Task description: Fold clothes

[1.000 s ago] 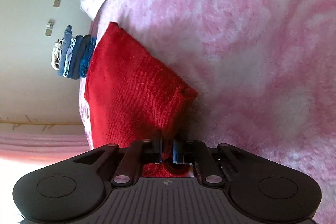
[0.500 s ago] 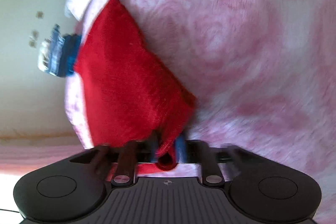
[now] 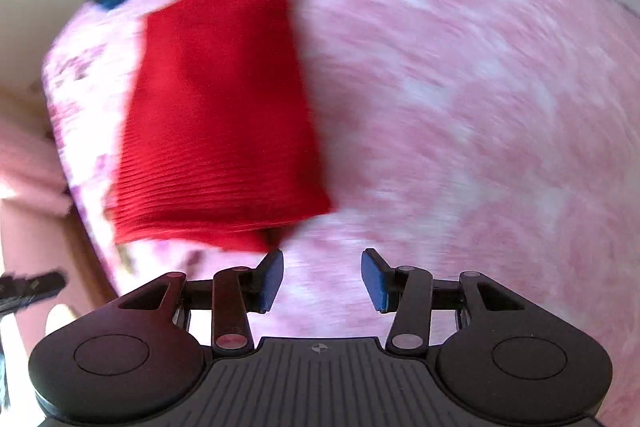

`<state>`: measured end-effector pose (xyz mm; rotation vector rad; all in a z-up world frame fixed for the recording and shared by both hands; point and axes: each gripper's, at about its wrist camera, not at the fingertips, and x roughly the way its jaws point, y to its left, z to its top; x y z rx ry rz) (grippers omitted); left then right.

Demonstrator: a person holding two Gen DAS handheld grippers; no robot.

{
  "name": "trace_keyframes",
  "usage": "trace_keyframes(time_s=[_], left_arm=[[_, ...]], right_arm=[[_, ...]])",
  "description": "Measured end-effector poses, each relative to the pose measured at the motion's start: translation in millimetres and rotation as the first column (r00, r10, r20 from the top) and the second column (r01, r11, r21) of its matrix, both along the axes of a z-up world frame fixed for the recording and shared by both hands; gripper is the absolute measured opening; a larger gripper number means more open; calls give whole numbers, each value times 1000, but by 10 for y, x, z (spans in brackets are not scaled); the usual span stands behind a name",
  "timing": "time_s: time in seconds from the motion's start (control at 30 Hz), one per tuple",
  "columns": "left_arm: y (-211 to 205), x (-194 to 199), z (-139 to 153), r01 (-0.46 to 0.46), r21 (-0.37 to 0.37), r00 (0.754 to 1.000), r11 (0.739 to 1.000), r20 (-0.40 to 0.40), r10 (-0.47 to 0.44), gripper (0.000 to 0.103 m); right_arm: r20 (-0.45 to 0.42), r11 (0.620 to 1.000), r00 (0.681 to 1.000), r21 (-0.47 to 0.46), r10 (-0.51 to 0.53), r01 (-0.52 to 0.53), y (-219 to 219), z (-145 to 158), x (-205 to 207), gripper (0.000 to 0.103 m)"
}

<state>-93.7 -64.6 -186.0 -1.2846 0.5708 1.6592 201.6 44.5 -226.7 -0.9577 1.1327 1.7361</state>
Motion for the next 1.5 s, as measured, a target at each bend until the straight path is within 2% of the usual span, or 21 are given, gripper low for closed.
trace_keyframes(time_s=[0.1,0.23,0.37,0.5,0.63,0.87,1.13,1.3,1.5], left_arm=[[-2,98,394,32,3,996,999,-84,-31,40],[-44,208,749,91,24,976,996,-202,-84,49],[-226,261,963,137,60,969,989,-217,-121,49],[-522,258,1121,167,99,964,981,-227,-141,49],[-860,197,1267,184,136,961,973,-234,-149,49],[-1260,287,1459,244,181,949,953,-246,-197,53],[-1478,416,1489,304,182,935,935,-247,-256,54],[-1565,412,1502,293,168,935,941,-255,-246,55],[-1477,415,1480,243,165,949,956,-245,-199,57]], right_arm=[[-46,998,998,56,36,-34,-134,315,-229,47],[-21,988,997,135,75,-71,-361,679,-399,47],[20,977,995,186,98,-100,-610,956,-513,47],[46,982,996,172,74,-81,-902,1010,-573,47],[59,973,997,221,56,-68,-1222,1186,-646,47],[37,959,999,280,24,-33,-1799,1450,-684,47],[44,960,998,279,-38,24,-2200,1534,-540,47],[57,963,998,269,1,-16,-2176,1540,-626,47],[73,965,996,256,48,-65,-2147,1548,-730,47]])
